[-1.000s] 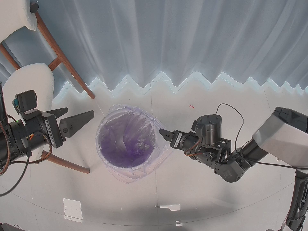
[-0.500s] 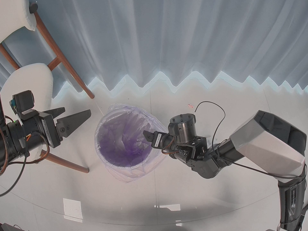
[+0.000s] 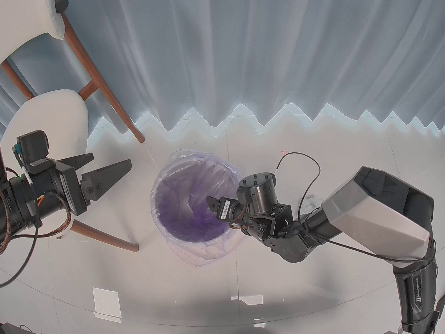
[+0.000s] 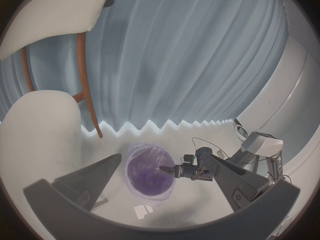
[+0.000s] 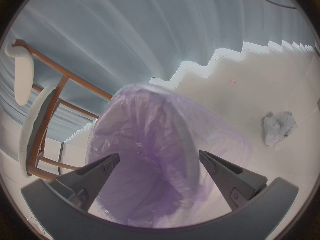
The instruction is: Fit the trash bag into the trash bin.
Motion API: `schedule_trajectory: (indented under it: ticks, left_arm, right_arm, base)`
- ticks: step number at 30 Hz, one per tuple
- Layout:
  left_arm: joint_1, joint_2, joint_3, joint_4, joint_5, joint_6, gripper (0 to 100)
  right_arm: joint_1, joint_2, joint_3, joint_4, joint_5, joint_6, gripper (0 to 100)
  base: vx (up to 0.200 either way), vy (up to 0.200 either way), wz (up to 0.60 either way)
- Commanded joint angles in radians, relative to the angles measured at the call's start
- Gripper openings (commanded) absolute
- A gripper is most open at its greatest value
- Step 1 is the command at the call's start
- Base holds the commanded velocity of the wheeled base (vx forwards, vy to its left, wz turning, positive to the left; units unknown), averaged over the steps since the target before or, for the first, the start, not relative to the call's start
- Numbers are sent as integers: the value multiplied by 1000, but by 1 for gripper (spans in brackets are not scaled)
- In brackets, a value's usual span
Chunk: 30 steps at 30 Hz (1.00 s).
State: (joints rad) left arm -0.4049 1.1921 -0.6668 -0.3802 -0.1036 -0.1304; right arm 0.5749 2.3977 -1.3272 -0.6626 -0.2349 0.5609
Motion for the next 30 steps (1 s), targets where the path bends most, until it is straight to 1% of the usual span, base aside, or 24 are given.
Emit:
schedule_trajectory:
  ticks: [1,4,11,12,17,24,25,27,28,30]
  left_arm:
    - [0,-2,3,-9,-2,2,100]
    - [-5,-2,4,-12,-1,2,100]
    - [-5,-3,3,-12,-2,2,100]
    - [-6,-3,3,-12,-2,2,100]
    - [-5,0,-4,-12,-1,-1,100]
    - [-6,32,-25,-66,-14,-5,100]
    - [-6,43,-28,-108,-14,-3,100]
    - [-8,47,-27,-134,-14,-5,100]
    - [-8,55,-23,-167,-14,-5,100]
    - [-8,55,-19,-174,-22,-9,100]
  right_arm:
    - [5,31,-1,0,-23,-7,100]
    - [3,67,-6,-8,-50,-18,100]
    - [-10,71,-10,-15,-58,-16,100]
    - [-10,69,-10,-14,-58,-18,0]
    - [-13,64,-4,-14,-60,-16,0]
    - [-30,48,0,-15,-60,-9,0]
    - [-43,40,8,-17,-60,-1,0]
    - [-43,38,13,-19,-60,1,0]
    - [-52,28,22,-29,-58,1,0]
    - [-56,12,39,-51,-58,1,0]
  base:
    - [0,0,0]
    - [0,0,0]
    - [0,0,0]
    - [0,0,0]
    - [0,0,0]
    - [0,0,0]
    - [0,0,0]
    - [0,0,0]
    - [0,0,0]
    - [0,0,0]
